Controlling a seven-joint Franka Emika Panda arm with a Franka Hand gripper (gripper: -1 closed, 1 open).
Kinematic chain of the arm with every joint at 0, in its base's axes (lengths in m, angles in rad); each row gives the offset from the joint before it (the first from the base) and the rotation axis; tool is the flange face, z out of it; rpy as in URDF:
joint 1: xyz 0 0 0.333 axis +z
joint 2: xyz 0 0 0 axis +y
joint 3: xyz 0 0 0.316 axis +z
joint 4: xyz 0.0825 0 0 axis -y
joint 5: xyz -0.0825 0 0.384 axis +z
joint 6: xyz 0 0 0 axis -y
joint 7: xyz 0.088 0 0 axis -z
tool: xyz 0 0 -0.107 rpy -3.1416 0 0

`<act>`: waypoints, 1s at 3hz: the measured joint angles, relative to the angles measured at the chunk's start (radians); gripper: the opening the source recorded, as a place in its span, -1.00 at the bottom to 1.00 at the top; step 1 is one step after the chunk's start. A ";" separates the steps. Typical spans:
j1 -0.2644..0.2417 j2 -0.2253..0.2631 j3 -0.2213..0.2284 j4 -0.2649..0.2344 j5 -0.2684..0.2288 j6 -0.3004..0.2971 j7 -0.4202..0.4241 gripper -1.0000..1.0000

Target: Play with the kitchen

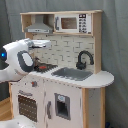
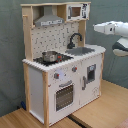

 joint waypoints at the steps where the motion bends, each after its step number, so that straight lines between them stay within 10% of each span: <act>1: -0.001 0.071 -0.046 0.036 0.000 0.011 -0.051 1.00; 3: -0.002 0.249 -0.103 0.113 0.000 0.071 -0.136 1.00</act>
